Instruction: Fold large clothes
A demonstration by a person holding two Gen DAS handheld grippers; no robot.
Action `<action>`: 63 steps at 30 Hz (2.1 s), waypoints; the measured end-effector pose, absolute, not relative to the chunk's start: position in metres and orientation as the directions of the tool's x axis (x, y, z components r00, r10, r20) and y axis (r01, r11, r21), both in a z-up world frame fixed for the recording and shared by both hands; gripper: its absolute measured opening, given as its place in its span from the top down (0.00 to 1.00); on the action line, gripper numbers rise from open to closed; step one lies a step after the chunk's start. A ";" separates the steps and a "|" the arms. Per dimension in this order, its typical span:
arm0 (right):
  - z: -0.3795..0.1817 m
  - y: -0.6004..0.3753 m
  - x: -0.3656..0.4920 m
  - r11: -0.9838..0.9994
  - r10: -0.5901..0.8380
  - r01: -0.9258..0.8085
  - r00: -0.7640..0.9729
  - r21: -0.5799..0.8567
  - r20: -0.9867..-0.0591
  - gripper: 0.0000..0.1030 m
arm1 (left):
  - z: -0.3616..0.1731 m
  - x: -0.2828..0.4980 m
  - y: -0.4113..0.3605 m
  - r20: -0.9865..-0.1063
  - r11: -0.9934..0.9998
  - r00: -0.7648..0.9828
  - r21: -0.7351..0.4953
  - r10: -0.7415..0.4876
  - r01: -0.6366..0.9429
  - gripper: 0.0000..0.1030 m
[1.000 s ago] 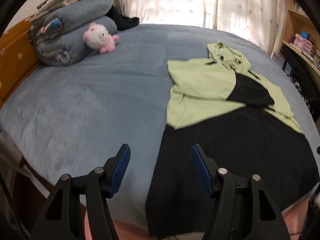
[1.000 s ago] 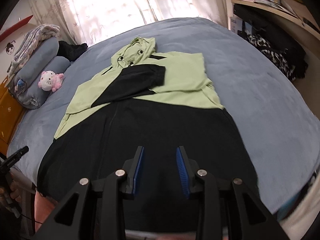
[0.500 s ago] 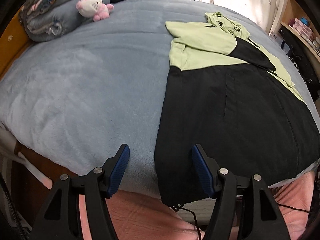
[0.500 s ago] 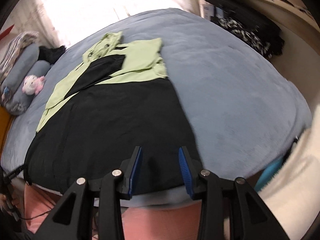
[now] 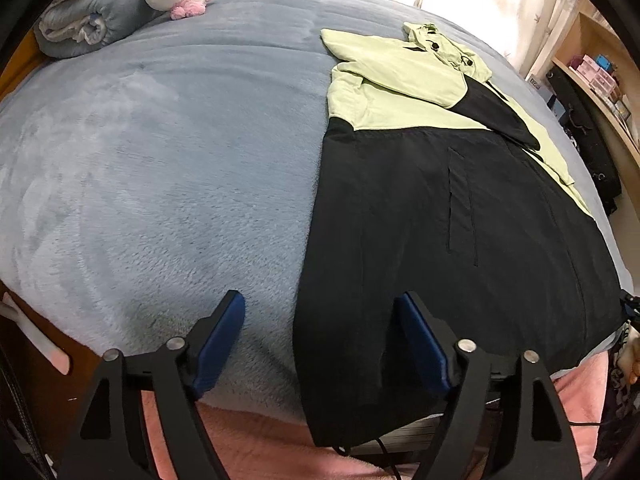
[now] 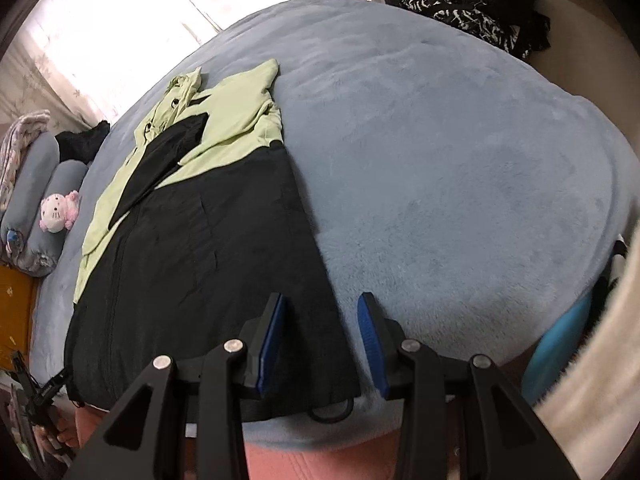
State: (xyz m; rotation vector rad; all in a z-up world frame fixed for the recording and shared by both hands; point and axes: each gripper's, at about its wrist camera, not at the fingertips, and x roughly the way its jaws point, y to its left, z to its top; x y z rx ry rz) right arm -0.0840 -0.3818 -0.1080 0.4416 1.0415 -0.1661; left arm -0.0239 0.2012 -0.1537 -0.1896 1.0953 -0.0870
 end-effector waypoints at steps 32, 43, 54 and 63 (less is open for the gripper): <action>-0.105 -0.350 -0.086 0.932 0.127 0.229 0.518 0.281 -0.846 0.89 | -0.143 -0.017 0.172 -0.895 0.986 0.430 -0.156 -0.120 -0.049 0.96; -0.042 -0.327 -0.110 0.965 0.085 0.156 0.569 0.210 -0.818 0.90 | -0.086 -0.050 0.183 -0.885 0.984 0.446 -0.171 -0.136 -0.040 0.98; -0.014 -0.326 -0.127 0.960 0.095 0.160 0.585 0.230 -0.805 0.90 | -0.057 -0.060 0.193 -0.861 0.954 0.442 -0.298 -0.251 -0.040 0.98; 0.014 -0.345 -0.074 0.919 0.131 0.189 0.681 0.346 -0.721 0.90 | -0.034 0.004 0.194 -0.800 0.911 0.515 -0.403 -0.307 -0.082 0.98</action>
